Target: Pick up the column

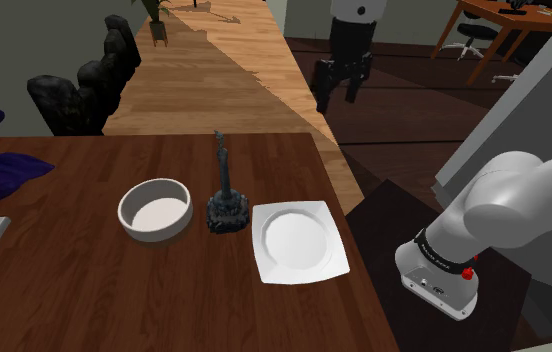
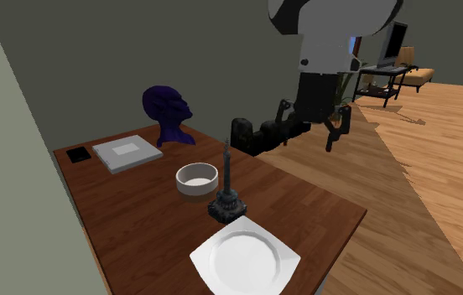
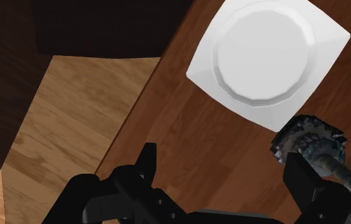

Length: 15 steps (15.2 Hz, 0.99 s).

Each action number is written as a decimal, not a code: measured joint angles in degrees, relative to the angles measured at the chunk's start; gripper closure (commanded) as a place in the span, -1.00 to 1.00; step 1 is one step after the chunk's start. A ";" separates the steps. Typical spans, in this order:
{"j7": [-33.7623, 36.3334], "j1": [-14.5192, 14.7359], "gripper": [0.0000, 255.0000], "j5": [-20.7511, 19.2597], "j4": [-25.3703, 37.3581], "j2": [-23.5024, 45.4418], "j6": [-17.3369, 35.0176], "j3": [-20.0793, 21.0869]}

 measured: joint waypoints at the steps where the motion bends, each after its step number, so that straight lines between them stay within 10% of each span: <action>1: 1.38 0.25 -1.00 0.03 1.12 1.84 0.72 1.25; 15: 22.21 4.99 -1.00 -9.80 29.62 33.37 0.10 14.75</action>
